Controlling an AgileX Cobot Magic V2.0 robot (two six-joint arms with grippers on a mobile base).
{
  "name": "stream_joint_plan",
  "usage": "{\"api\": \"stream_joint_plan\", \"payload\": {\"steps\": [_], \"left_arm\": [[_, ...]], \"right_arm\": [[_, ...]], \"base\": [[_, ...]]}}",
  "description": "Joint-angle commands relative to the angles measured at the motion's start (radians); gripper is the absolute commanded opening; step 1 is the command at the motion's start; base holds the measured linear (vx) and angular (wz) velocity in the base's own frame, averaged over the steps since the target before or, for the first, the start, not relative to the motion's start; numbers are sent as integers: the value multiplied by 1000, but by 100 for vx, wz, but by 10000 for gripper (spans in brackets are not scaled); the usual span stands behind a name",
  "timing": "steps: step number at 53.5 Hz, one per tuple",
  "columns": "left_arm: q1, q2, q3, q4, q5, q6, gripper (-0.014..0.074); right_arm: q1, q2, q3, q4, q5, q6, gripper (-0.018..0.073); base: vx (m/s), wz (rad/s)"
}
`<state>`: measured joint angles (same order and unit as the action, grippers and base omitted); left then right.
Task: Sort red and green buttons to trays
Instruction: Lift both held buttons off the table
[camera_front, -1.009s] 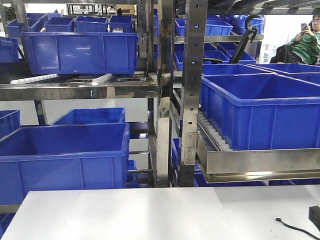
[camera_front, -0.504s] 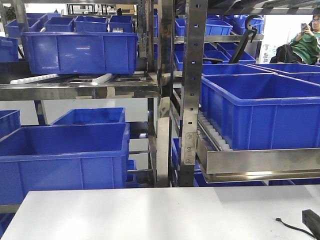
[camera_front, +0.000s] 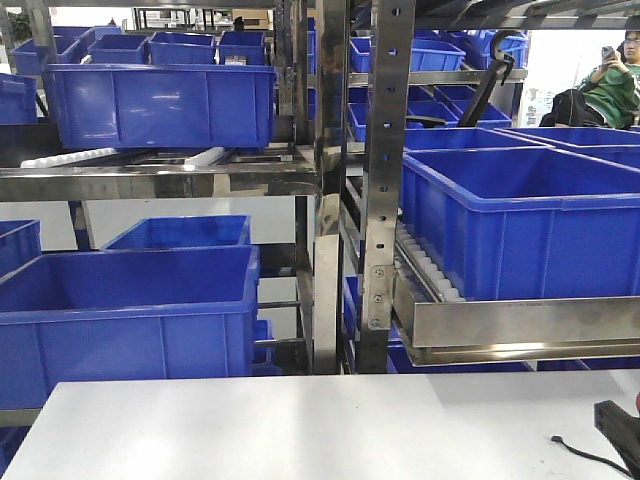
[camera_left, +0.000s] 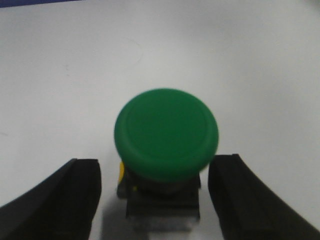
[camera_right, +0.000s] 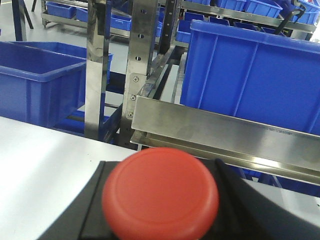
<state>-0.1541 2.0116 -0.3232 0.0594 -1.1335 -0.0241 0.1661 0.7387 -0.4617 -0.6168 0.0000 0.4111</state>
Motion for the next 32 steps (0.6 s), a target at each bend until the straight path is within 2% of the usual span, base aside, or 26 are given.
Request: {"api": "stream_joint_plan", "payload": {"steps": [1,7,10,14,24,32], "left_arm": [[-5,-31,-42,-10,-61,-12,559],[-5,-31,-77,-10,9,-12,518],[-5,-32,-82,-10,25,-12,461],[-5,-34,-82,-16,30,-12,349],[-5,-49,-82,-2,46,-37,-8],[-5,-143,-82,26,170,-129,-5]], "right_arm": [[-1,-1,-29,-10,-86,-8,-9],[-1,-1,-29,-10,-86,-8,-9],[-1,-1,-29,-10,-86,-8,-9],[-1,-1,-29,-10,-86,-8,-9],[-1,-1,-29,-10,-86,-8,-9],[-1,-1,-29,-10,-85,-7,-9]], "base": [[0,0],[0,0],[0,0],[0,0],[0,0],[0,0]]}}
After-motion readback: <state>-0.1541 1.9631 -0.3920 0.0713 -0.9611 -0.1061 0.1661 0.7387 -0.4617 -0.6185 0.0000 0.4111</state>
